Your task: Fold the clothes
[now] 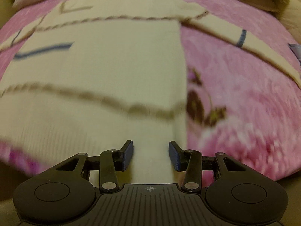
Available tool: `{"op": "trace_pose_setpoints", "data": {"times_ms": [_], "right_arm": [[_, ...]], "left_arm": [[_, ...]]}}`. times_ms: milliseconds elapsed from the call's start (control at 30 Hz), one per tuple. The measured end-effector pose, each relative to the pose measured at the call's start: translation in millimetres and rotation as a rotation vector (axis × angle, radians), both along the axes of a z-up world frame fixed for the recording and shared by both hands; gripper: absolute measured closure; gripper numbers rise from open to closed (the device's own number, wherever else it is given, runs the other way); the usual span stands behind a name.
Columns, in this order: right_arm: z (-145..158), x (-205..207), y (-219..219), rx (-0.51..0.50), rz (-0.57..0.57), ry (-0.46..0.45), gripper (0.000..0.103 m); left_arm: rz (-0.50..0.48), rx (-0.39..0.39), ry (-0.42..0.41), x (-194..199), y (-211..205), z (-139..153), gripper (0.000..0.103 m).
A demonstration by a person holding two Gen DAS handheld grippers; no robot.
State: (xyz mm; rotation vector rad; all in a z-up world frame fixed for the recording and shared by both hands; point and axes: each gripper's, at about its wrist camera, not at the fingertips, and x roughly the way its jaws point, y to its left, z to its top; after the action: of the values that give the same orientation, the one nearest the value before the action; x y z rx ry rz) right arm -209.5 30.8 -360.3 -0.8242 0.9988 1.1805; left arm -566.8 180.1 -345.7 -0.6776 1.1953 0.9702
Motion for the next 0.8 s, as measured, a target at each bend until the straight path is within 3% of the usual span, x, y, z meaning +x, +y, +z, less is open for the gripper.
{"op": "trace_pose_setpoints", "data": {"times_ms": [67,167,367,433,533,667,800], "right_arm": [[2.4,-0.6,-4.3,-0.076,0.023,0.009,0.059],[14.3,6.9,-2.8,-0.22,-0.022,0.0,0.059],[105.0,25.0,-2.1,-0.07,-0.181,0.042,0.059],[133.2,23.4,2.9,-0.027,-0.205,0.07,0.059],[173.2,11.6,6.3,0.029,-0.244,0.09,0.058],[211.7,-19.5,-4.4,0.093,-0.297,0.126,0.058],[229.7,-66.1,-23.4,0.105,-0.318,0.103,0.058]], "left_arm": [[0.04,-0.037,0.03,0.8,-13.2,12.0,0.084],[0.024,0.004,0.056,10.4,-23.6,50.6,0.084],[0.078,0.084,-0.016,26.0,3.8,146.6,0.08],[0.079,0.116,-0.031,31.6,9.1,171.7,0.072],[0.049,0.171,-0.047,37.1,7.6,207.4,0.068],[0.013,0.18,-0.039,24.2,-9.8,231.6,0.068],[-0.016,0.166,-0.014,-3.1,-34.1,236.3,0.068]]}}
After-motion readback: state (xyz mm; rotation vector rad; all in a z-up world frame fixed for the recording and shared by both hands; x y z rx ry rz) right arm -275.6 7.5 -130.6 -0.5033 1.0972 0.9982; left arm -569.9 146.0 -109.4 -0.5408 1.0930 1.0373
